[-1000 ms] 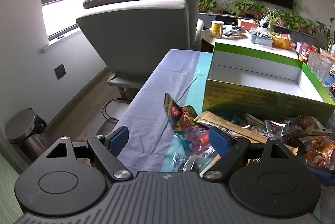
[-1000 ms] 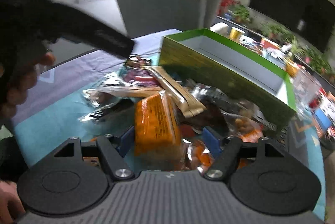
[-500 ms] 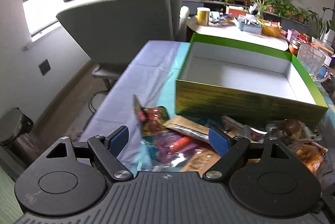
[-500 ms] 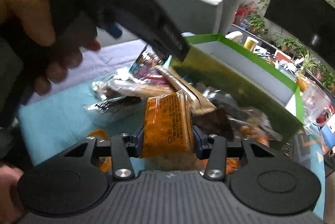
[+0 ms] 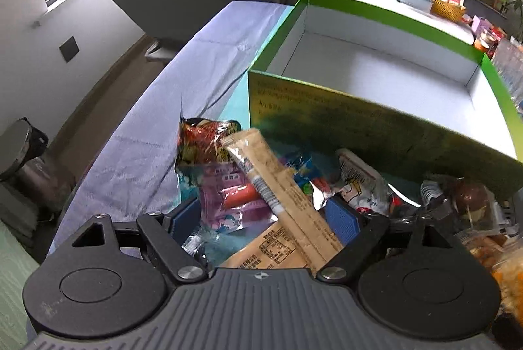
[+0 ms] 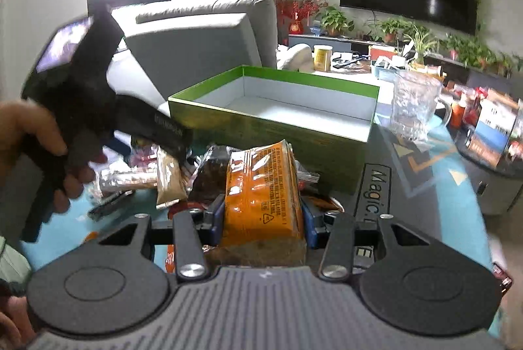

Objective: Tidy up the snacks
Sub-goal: 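Grasp the tan stick snack with the left tool while the right tool lifts the orange cake, then carry both snacks over the green box and open both tools to drop them in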

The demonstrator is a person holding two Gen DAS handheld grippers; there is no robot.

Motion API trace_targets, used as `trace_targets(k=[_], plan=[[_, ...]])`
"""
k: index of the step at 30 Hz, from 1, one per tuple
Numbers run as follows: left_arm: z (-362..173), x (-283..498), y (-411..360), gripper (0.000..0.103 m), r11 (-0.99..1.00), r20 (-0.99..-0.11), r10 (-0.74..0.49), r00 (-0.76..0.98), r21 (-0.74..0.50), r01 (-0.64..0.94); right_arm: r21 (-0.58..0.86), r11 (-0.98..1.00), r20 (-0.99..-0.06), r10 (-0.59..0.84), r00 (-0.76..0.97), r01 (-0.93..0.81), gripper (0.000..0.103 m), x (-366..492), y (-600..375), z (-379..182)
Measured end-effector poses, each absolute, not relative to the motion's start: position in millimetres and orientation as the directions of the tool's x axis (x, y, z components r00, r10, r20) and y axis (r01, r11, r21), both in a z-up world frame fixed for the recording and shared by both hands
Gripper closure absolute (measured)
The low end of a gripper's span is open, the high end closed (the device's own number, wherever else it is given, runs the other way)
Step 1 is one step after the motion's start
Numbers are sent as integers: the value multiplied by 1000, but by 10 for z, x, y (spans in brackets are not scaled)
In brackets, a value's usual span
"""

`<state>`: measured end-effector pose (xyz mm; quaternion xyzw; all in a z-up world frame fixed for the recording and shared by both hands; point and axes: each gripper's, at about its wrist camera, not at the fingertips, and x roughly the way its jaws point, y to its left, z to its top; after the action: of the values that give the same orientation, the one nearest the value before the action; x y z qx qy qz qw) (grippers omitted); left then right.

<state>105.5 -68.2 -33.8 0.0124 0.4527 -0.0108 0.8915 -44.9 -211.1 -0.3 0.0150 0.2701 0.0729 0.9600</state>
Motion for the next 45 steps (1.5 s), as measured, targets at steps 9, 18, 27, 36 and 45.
trace_targets(k=[9, 18, 27, 36, 45], plan=[[-329, 987, -765, 70, 993, -788, -76, 610, -6, 116, 130, 979, -470, 198, 860, -155, 53, -426, -2235, 26], [-95, 838, -504, 93, 982, -710, -188, 679, -114, 153, 120, 983, -488, 183, 854, -142, 55, -460, -2278, -15], [233, 630, -489, 93, 966, -607, -255, 753, -126, 226, 155, 980, -438, 183, 880, -127, 58, -505, -2317, 169], [555, 796, -641, 93, 953, -511, -300, 805, -120, 278, 146, 982, -356, 169, 919, -123, 58, -163, -2349, 461], [641, 1316, -890, 93, 951, -486, -302, 820, -95, 294, 147, 987, -352, 108, 930, -59, 58, 451, -2505, 485]])
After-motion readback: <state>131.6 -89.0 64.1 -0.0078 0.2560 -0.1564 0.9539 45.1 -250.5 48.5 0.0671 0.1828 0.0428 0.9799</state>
